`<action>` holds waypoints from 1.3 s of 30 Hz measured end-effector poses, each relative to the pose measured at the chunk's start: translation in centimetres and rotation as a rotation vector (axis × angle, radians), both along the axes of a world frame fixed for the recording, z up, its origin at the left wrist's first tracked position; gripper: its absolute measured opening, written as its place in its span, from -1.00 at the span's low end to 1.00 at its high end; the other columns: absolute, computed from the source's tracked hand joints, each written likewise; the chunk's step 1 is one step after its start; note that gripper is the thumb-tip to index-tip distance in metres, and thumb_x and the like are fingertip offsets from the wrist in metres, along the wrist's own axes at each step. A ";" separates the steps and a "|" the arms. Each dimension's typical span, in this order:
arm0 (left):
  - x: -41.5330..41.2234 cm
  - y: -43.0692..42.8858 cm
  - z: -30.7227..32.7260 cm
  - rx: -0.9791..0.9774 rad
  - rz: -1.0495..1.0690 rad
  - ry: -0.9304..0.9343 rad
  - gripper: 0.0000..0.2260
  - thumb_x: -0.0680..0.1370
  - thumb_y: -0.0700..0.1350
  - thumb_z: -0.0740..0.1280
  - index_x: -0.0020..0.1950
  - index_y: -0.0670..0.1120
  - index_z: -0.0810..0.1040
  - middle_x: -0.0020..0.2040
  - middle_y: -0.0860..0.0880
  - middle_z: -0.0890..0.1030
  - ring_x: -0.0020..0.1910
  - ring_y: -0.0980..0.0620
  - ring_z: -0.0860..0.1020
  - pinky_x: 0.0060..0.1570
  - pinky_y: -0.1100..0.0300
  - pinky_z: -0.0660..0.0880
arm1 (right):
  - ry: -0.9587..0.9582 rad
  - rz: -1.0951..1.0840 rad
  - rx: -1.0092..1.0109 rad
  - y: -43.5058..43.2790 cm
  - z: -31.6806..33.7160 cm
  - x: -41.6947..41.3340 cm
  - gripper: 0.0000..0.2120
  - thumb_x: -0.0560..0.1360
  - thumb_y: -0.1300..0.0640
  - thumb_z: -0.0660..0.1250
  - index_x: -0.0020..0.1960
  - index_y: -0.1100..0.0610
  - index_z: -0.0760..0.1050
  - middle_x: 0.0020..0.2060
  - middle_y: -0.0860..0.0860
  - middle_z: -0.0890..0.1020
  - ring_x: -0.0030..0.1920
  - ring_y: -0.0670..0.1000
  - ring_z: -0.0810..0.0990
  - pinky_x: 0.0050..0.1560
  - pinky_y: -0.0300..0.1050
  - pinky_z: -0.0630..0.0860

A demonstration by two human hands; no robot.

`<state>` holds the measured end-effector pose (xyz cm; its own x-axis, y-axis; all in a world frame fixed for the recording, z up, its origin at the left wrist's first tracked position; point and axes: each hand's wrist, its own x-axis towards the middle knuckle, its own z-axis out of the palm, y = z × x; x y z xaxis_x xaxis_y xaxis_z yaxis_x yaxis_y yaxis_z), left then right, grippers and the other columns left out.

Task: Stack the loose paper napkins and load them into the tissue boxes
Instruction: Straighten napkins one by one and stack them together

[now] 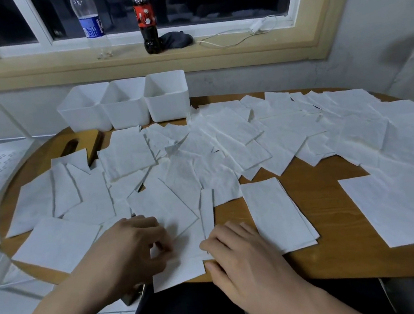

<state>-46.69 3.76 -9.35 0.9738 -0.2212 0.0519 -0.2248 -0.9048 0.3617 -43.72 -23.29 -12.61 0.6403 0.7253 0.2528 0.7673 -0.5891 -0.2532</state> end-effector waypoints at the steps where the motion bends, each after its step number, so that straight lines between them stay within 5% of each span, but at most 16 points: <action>1: -0.1 0.0 0.0 -0.009 0.006 0.003 -0.91 0.45 0.12 0.50 -0.08 0.26 0.66 -0.06 0.28 0.56 -0.12 0.23 0.58 -0.24 0.18 0.55 | 0.002 -0.014 0.005 0.0 0.0 0.0 -0.85 0.68 -0.01 0.23 0.16 -0.01 0.54 0.05 -0.11 0.51 0.06 -0.03 0.48 0.10 -0.05 0.48; 5: 0.1 -0.3 -0.3 -0.035 0.067 -0.054 -0.84 0.49 0.04 0.58 -0.09 0.22 0.61 -0.11 0.24 0.57 -0.22 0.18 0.60 -0.29 0.13 0.57 | -0.007 -0.032 -0.023 0.4 0.0 0.1 -0.83 0.70 -0.03 0.18 0.10 -0.02 0.52 0.01 -0.11 0.48 0.02 -0.02 0.43 0.07 -0.04 0.45; 11: 1.7 -0.4 -1.1 0.150 0.094 -0.138 -0.78 0.48 0.27 0.50 -0.04 0.21 0.56 -0.12 0.24 0.52 -0.21 0.17 0.53 -0.34 0.16 0.52 | 0.019 -0.043 -0.037 1.0 0.3 0.4 -0.82 0.69 -0.06 0.15 0.09 -0.03 0.49 -0.02 -0.11 0.46 0.01 -0.02 0.40 0.08 -0.05 0.44; 15: 2.3 -1.1 -0.7 0.226 0.053 -0.164 -0.86 0.42 0.15 0.47 -0.16 0.15 0.57 -0.24 0.16 0.52 -0.29 0.08 0.53 -0.38 0.31 0.26 | 0.057 -0.039 0.016 0.8 0.6 0.7 -0.84 0.68 -0.05 0.22 0.17 -0.05 0.51 0.01 -0.14 0.47 0.03 -0.06 0.40 0.10 -0.10 0.46; 20: 2.2 -1.2 1.0 0.154 0.030 -0.193 -0.87 0.47 0.06 0.55 -0.10 0.18 0.61 -0.16 0.19 0.55 -0.21 0.11 0.54 -0.30 0.19 0.47 | 0.127 -0.082 0.127 0.7 2.1 2.0 -0.41 0.62 -0.04 0.38 0.60 -0.11 0.26 0.43 -0.19 0.34 0.43 -0.14 0.36 0.44 -0.23 0.34; 24: 1.5 -2.5 3.8 -0.104 -0.047 -0.116 -0.90 0.56 0.01 0.46 -0.04 0.22 0.60 0.00 0.25 0.65 0.01 0.16 0.66 -0.07 0.19 0.59 | 0.430 -0.133 0.269 0.5 3.8 3.7 -0.11 0.56 -0.10 0.52 0.66 -0.34 0.00 0.59 -0.44 0.10 0.51 -0.39 0.09 0.48 -0.38 0.10; 27: 1.4 -3.5 5.3 -0.272 -0.071 -0.059 -0.88 0.60 -0.05 0.46 -0.02 0.19 0.64 0.05 0.24 0.72 0.05 0.13 0.68 0.01 0.24 0.54 | 0.557 -0.153 0.360 -0.5 4.6 4.7 -0.35 0.54 -0.11 0.54 0.52 -0.34 0.31 0.46 -0.47 0.38 0.47 -0.38 0.28 0.44 -0.32 0.29; 31: 2.6 -4.4 6.1 -0.512 -0.017 -0.070 -0.92 0.63 -0.16 0.43 -0.02 0.02 0.67 -0.08 0.03 0.71 -0.09 -0.04 0.66 -0.12 0.22 0.54 | 0.653 -0.125 0.445 -2.5 4.9 5.1 -0.87 0.64 -0.04 0.45 0.14 -0.04 0.61 0.04 -0.11 0.69 0.13 -0.09 0.64 0.19 0.12 0.59; 35: 4.9 -6.2 6.1 -0.649 0.054 -0.050 -0.98 0.67 -0.08 0.42 0.08 0.02 0.65 -0.14 0.09 0.70 -0.17 0.11 0.63 -0.15 0.26 0.53 | 0.825 -0.165 0.626 -4.6 5.6 4.0 -0.90 0.67 0.04 0.41 0.17 0.00 0.65 0.01 -0.05 0.77 0.03 -0.01 0.75 -0.02 0.18 0.67; 39: 7.5 -8.5 5.3 -0.677 0.068 0.029 -0.86 0.62 0.01 0.51 0.17 0.12 0.66 -0.06 0.11 0.76 -0.06 0.08 0.72 -0.03 0.20 0.63 | 0.831 -0.311 0.669 -6.8 5.3 3.6 -0.80 0.64 0.08 0.45 0.26 -0.06 0.61 0.06 -0.14 0.78 0.05 -0.07 0.77 0.03 0.18 0.73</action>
